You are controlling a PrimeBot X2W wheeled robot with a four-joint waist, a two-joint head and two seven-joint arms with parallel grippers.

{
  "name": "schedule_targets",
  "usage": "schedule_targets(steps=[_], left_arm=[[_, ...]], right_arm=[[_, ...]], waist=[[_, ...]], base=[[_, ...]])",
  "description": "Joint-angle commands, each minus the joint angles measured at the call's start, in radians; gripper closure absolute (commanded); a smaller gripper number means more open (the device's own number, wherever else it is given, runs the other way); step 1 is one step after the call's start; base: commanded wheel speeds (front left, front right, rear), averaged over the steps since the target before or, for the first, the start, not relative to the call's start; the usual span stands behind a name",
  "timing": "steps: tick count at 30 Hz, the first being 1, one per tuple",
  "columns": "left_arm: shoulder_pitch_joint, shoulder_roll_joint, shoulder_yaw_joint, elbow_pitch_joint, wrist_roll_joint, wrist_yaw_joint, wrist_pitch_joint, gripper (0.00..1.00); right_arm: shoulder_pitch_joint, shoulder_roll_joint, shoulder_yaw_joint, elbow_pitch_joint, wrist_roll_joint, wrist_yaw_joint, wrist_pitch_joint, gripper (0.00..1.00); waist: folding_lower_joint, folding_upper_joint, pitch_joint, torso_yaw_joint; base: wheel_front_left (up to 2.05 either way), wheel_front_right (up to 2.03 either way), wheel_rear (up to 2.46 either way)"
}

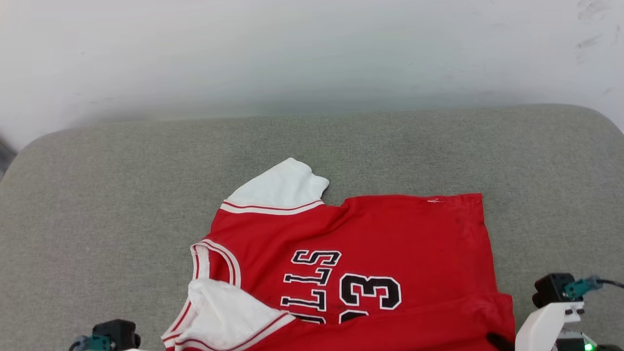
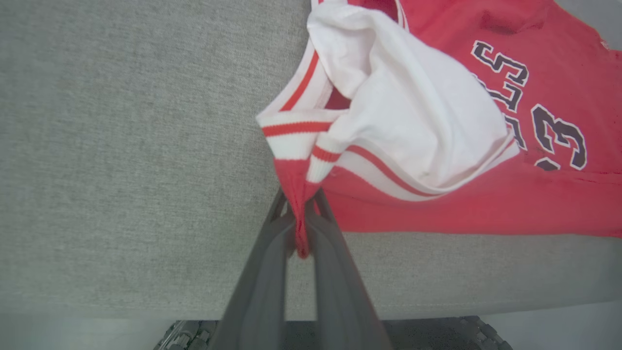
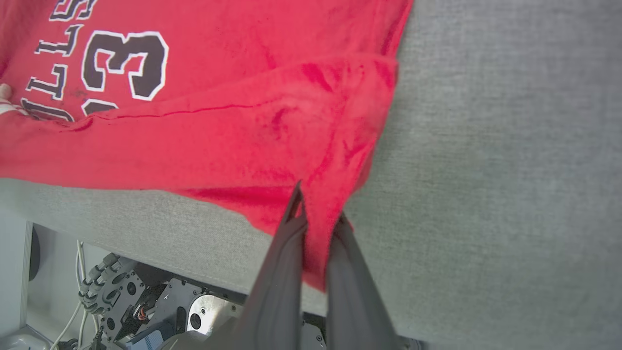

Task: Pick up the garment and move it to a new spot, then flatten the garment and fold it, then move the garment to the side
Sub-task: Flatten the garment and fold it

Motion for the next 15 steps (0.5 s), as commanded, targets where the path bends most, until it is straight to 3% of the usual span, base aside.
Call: schedule_targets(steps=[1,2,3,4,5,6,9,15], left_arm=[[0.005,-0.013,-0.005,0.02,-0.009,-0.011,-0.004,1.0],[-0.002,-0.029,-0.011,0.038,-0.017,-0.019,-0.012,1.0],[-0.013,-0.042,-0.016,0.055,-0.024,-0.03,-0.018,1.0],[-0.013,-0.042,-0.016,0.055,-0.024,-0.03,-0.018,1.0],[-0.027,-0.052,-0.018,0.078,-0.029,-0.043,-0.027,0.71],[-0.04,-0.058,-0.022,0.102,-0.028,-0.054,-0.035,0.02],[-0.079,-0.075,-0.03,0.158,-0.029,-0.095,-0.061,0.0],[-0.157,-0.068,-0.021,0.187,0.031,-0.129,-0.158,0.0]], right_arm=[[0.024,0.016,-0.011,0.002,-0.009,0.0,-0.011,1.0],[0.031,0.026,-0.016,0.004,-0.012,0.0,-0.022,1.0],[0.035,0.029,-0.017,0.006,-0.02,0.0,-0.034,0.82],[0.035,0.029,-0.017,0.006,-0.02,0.0,-0.034,0.82],[0.042,0.035,-0.02,0.013,-0.022,0.0,-0.05,0.52],[0.047,0.042,-0.02,0.017,-0.026,0.0,-0.074,0.0],[0.049,0.052,-0.008,0.016,-0.032,0.0,-0.164,0.0],[0.027,0.083,-0.034,-0.021,-0.095,0.0,-0.479,0.0]], waist=[[0.0001,0.0,0.002,0.001],[0.0001,0.0,0.003,0.002],[0.0001,0.0,0.005,0.002],[0.0001,0.0,0.005,0.002],[0.0001,0.0,0.006,0.002],[0.0001,0.0,0.007,0.003],[0.0001,0.0,0.004,0.001],[0.0001,0.0,-0.018,-0.011]], base=[[0.0,0.0,0.0],[0.0,0.0,0.0],[0.0,0.0,0.0],[0.0,0.0,0.0],[0.0,0.0,0.0],[0.0,0.0,0.0],[0.0,0.0,0.0],[0.0,0.0,0.0]])
